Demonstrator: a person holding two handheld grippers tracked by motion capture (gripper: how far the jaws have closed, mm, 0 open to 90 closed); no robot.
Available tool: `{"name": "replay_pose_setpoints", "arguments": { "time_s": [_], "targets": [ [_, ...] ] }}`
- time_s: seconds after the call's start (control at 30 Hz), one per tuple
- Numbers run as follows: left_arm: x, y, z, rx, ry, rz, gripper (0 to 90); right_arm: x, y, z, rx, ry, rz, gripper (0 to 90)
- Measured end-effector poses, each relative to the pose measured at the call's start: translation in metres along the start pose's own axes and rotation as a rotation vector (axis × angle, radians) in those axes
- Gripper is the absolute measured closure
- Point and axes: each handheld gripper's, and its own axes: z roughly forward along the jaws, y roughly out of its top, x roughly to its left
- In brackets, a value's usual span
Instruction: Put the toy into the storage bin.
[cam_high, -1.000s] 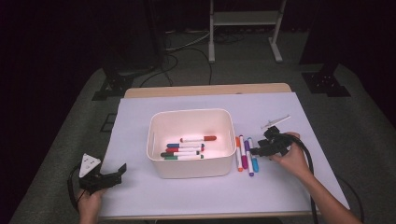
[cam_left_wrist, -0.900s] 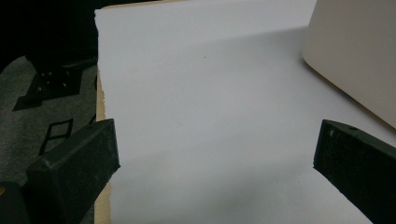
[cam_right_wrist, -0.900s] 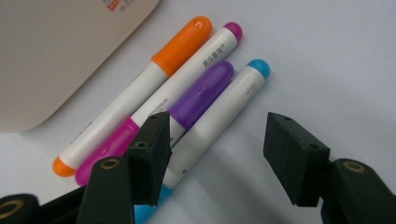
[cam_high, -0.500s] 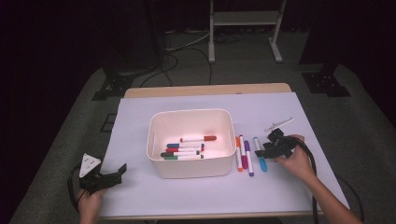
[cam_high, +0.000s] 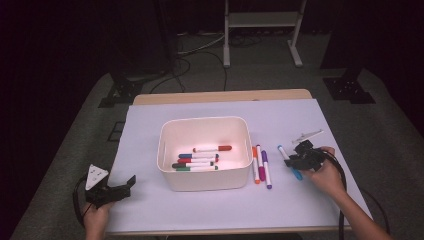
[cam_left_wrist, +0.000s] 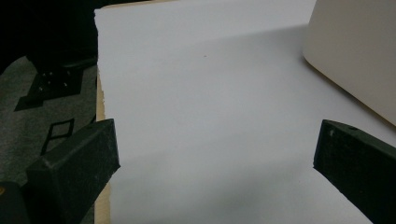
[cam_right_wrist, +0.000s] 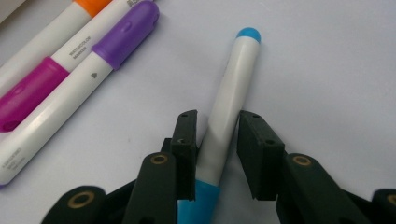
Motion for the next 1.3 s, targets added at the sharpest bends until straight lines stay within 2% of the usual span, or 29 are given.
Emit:
{"name": "replay_pose_setpoints", "arguments": {
  "time_s": [0.17,0.33,0.53,0.63,1.0,1.3],
  "targets": [
    [0.0,0.0,0.0,0.0,-0.001,0.001,0.0,-0.002,0.0,0.0,-0.001,-0.009,0.02,75.1],
    [0.0,0.0,0.0,0.0,-0.001,-0.001,0.0,-0.004,0.0,-0.001,0.006,0.01,0.046,75.6],
    [0.0,0.0,0.0,0.002,0.001,-0.001,0.0,-0.004,-0.001,-0.009,0.01,0.093,0.072,75.7],
    [0.0,0.0,0.0,0.002,0.001,0.001,0.0,-0.001,0.001,-0.018,-0.003,0.141,0.076,75.7],
    [0.0,0.0,0.0,-0.002,0.0,0.006,0.0,0.009,0.017,-0.057,-0.055,0.226,0.067,75.8],
    [0.0,0.0,0.0,-0.002,0.001,0.003,0.0,0.03,0.042,-0.102,-0.114,0.28,0.005,75.8]
  ]
}}
